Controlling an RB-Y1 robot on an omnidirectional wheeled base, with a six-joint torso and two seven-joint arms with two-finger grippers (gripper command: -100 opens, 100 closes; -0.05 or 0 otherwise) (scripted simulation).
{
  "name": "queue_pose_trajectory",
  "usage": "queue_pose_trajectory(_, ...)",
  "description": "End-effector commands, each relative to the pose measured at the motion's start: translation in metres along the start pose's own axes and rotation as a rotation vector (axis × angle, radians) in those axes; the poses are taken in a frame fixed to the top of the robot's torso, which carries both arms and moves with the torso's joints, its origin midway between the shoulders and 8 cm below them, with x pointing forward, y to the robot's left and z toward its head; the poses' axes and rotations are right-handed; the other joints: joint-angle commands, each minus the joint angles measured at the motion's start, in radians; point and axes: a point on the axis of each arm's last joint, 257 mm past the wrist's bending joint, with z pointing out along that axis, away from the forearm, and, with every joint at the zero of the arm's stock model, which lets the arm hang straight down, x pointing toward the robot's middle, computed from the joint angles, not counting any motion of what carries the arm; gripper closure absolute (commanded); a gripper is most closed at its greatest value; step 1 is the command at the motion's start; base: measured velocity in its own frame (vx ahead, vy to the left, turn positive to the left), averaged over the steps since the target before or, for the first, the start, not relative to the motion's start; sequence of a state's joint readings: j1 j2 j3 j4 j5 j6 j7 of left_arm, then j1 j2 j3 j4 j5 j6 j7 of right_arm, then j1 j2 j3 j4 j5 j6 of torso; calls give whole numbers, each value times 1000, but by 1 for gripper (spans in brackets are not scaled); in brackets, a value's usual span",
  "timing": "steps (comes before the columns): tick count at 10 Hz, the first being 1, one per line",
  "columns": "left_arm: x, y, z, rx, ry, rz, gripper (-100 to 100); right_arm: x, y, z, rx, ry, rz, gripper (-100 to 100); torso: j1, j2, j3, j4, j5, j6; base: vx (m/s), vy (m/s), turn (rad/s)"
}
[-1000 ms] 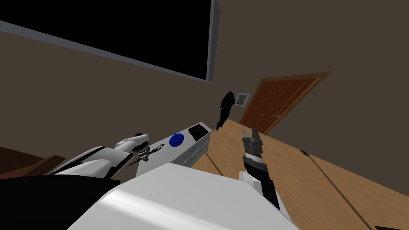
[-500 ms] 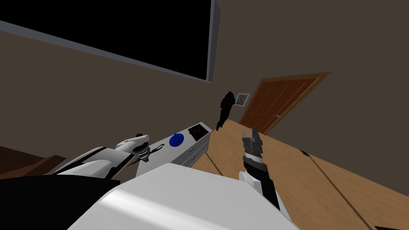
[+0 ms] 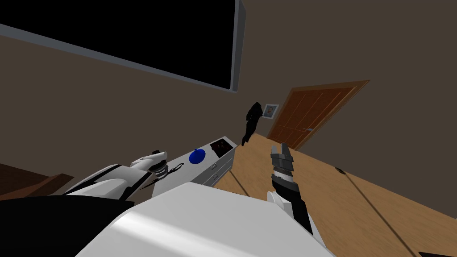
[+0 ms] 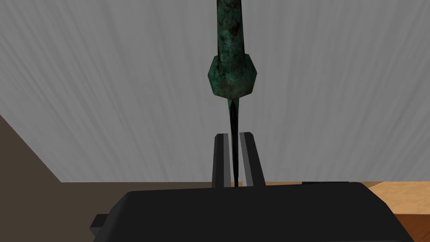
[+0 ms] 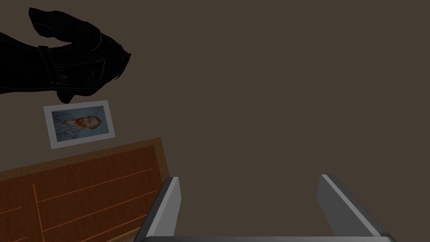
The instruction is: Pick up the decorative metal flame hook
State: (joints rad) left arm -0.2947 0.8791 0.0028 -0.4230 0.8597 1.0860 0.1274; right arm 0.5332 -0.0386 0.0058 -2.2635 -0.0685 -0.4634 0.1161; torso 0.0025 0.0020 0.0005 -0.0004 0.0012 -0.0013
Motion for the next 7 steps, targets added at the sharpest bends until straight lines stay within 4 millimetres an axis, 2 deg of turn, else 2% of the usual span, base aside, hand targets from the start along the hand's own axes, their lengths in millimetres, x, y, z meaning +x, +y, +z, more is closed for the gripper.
queue_pose_trajectory(1, 0, 0, 0, 0, 0, 0, 100, 0, 0, 0, 0, 0, 0, 0, 0, 0, 0, 0, 0, 0, 0, 0, 0)
queue_pose_trajectory(2, 0, 0, 0, 0, 0, 0, 100, 0, 0, 0, 0, 0, 0, 0, 1, 0, 0, 0, 0, 0, 0, 0, 0)
queue_pose_trajectory(3, 0, 0, 0, 0, 0, 0, 0, 0, 0, 0, 0, 0, 0, 0, 1, 0, 0, 0, 0, 0, 0, 0, 0)
queue_pose_trajectory(4, -1, -7, -11, 0, 0, -1, 100, 0, 0, 0, 0, 0, 0, 0, 1, 0, 0, 0, 0, 0, 7, 11, 14)
queue_pose_trajectory(5, -2, -9, -15, 0, 0, -2, 100, 0, 0, 0, 0, 0, 0, 0, 2, -1, 0, 0, 0, 0, 0, 0, 0)
queue_pose_trajectory(6, -2, -7, -11, 2, 0, 0, 100, 0, 0, 0, 0, 0, 0, 0, 1, 0, 0, 0, 0, 0, 0, 0, 0)
queue_pose_trajectory(7, -2, -8, -12, 1, 0, -1, 0, 0, 0, 0, 0, 0, 0, 0, 1, 0, 0, 0, 0, 0, 0, 0, 0)
